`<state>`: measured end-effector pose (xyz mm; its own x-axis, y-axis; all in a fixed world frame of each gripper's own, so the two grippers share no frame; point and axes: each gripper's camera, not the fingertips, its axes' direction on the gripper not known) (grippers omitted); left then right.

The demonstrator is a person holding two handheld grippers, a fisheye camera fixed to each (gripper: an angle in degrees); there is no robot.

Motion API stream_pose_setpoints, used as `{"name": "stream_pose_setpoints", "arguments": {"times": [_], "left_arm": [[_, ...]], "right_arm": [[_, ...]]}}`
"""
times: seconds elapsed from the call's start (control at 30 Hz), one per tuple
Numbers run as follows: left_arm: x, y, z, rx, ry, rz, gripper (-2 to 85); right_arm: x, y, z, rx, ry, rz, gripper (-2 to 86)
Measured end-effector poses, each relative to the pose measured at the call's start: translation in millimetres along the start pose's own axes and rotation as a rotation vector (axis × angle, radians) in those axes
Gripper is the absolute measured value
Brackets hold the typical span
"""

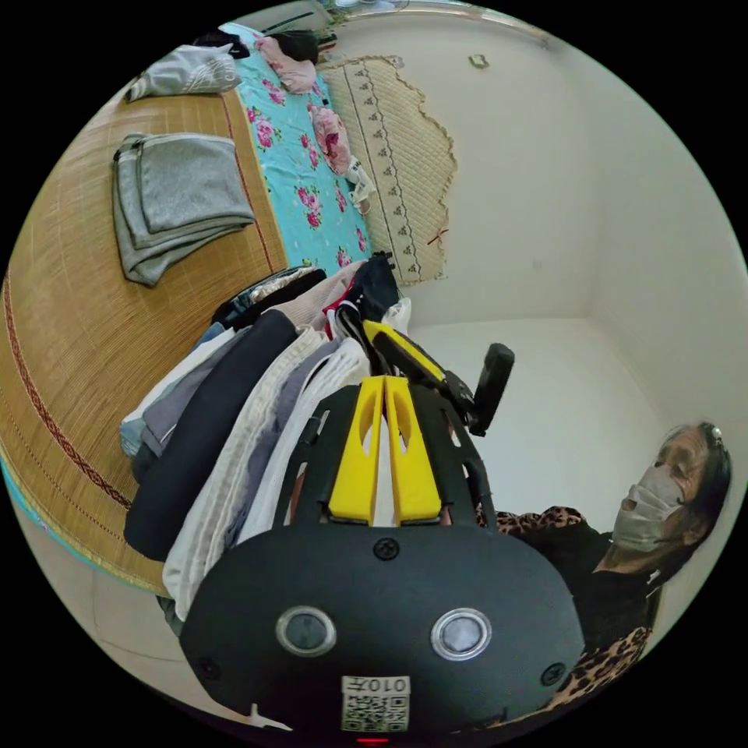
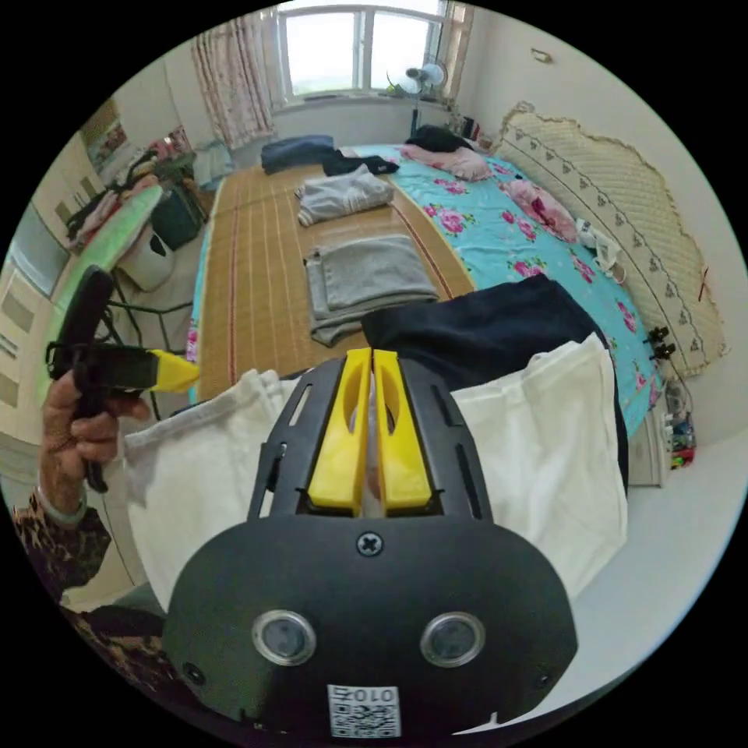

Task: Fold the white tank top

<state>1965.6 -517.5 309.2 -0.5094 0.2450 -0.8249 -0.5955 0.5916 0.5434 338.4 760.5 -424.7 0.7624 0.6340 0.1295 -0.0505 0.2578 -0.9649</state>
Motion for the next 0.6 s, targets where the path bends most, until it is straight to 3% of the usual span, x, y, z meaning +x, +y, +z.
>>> {"name": "stream_pose_setpoints", "arguments": {"times": [0.1, 0.2, 0.4, 0.6], "left_arm": [[26.2, -9.7, 16.0, -0.028, -0.037, 0.055, 0.6], [59.9, -23.3, 45.3, -0.067, -0.024, 0.127, 2.1], [128.4, -55.7, 135.6, -0.195, -0.184, 0.288, 6.9], [150.9, -65.6, 185.4, -0.200, -0.437, 0.324, 8.1]], "right_arm": [[45.4, 44.9, -41.6, 0.115, -0.116, 0.083, 3.8], [107.3, 106.9, -61.5, 0.126, -0.285, 0.210, 5.7], [209.1, 234.0, -47.6, 0.115, -0.494, 0.537, 6.5], [240.9, 271.4, -41.3, 0.122, -0.462, 0.564, 5.7]]}}
